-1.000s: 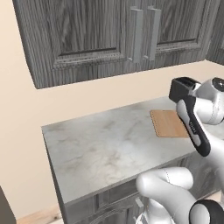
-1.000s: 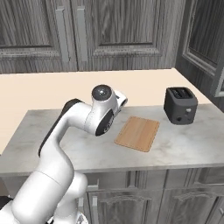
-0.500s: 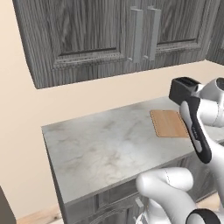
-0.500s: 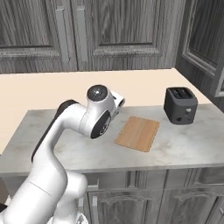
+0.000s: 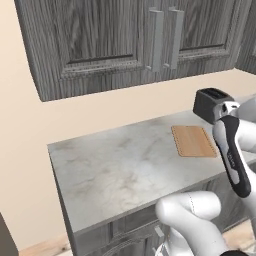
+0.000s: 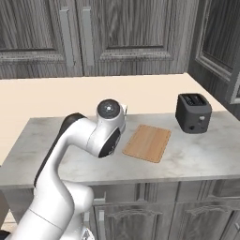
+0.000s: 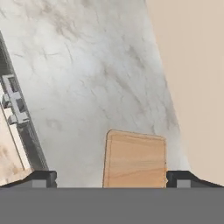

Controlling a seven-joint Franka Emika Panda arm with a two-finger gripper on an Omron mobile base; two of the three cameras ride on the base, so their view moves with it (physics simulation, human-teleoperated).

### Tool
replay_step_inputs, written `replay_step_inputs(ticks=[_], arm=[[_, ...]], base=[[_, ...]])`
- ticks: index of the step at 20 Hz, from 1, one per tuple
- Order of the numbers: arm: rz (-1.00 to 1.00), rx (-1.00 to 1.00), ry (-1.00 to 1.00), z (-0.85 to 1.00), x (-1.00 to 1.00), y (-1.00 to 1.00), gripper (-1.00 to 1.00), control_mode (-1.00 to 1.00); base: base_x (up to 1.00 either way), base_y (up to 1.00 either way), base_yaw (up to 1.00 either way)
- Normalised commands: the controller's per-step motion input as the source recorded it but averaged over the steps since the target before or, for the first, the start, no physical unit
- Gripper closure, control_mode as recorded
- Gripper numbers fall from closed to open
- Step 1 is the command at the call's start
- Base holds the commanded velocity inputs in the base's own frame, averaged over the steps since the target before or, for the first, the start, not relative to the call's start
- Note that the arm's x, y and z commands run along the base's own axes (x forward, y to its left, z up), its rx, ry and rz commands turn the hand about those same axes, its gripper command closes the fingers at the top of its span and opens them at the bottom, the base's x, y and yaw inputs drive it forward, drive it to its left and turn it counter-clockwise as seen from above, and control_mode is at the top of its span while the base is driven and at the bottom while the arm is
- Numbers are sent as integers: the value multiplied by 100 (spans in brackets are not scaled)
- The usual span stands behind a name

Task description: Move the cutting board and knife to the sink. Then move spray from the cabinet to the counter.

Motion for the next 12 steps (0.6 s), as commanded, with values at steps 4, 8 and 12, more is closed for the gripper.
replay_step_inputs(ticks=[4,8,12], arm=[[43,-24,0,0,-2,3,-100,-100],[42,-30,0,7,0,14,-100,-100],[42,-34,0,9,0,21,-100,-100]], base=[[0,0,0],[0,0,0],[0,0,0]])
